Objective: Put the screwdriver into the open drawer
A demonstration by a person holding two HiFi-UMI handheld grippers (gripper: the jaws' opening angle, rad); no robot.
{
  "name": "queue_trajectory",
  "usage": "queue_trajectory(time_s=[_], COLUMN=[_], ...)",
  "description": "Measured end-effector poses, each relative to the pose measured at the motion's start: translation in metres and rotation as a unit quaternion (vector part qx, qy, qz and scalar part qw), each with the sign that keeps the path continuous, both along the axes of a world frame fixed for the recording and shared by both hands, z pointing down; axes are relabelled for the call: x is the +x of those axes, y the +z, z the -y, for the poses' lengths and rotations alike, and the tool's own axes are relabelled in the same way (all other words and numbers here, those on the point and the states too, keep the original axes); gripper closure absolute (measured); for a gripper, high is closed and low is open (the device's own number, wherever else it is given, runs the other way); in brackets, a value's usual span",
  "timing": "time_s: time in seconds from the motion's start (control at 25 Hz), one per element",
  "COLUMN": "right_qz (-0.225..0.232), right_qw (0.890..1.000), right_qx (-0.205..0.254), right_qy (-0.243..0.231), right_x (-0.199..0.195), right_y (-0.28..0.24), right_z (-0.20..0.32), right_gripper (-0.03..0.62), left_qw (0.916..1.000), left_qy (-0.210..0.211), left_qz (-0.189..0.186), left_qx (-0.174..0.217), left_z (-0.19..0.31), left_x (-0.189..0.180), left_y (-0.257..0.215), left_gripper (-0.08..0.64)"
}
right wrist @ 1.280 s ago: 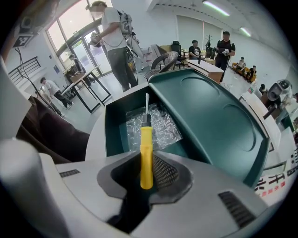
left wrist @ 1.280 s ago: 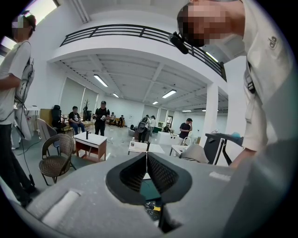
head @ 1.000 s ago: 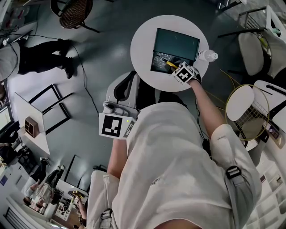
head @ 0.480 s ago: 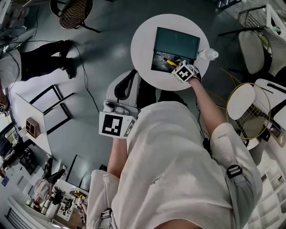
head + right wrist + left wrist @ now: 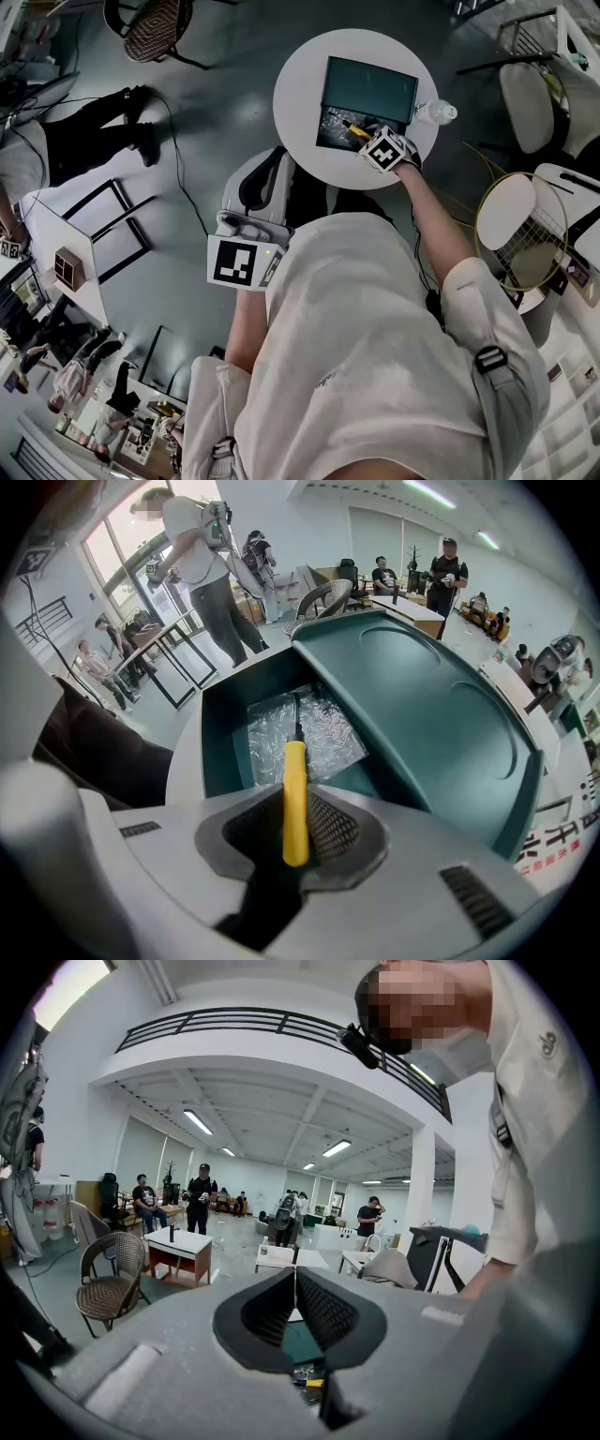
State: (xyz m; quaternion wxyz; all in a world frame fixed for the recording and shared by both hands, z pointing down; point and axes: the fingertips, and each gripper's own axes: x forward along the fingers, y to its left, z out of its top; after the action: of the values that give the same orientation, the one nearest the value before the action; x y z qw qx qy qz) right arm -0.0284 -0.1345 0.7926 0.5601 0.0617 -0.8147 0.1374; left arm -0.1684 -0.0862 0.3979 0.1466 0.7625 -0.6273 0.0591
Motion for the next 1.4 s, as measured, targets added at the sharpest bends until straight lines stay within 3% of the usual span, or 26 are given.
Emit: queue_trajectory(time_s=[0.92,1.4], right_qz=[0.001,0.037], right_qw=[1.0,0.998], right_qx=[0.017,0.039], right_qy=[0.01,0.028], right_x=[0.001,0.018], right_y=[-0.017,-0.061], right_z=[-0.003,-0.013], right_gripper=[0.528,0.554], left_qw=[0.9998,0.999], left_qy=[0.001,0.024], left_qz=[-0.001,-0.008], left_qx=[0.02,0.037], left_z=[-0.01,-0.018], left_x=[-0.002,0.03], left_y=[-0.009,-0.014], left_gripper=[0.544,0.543])
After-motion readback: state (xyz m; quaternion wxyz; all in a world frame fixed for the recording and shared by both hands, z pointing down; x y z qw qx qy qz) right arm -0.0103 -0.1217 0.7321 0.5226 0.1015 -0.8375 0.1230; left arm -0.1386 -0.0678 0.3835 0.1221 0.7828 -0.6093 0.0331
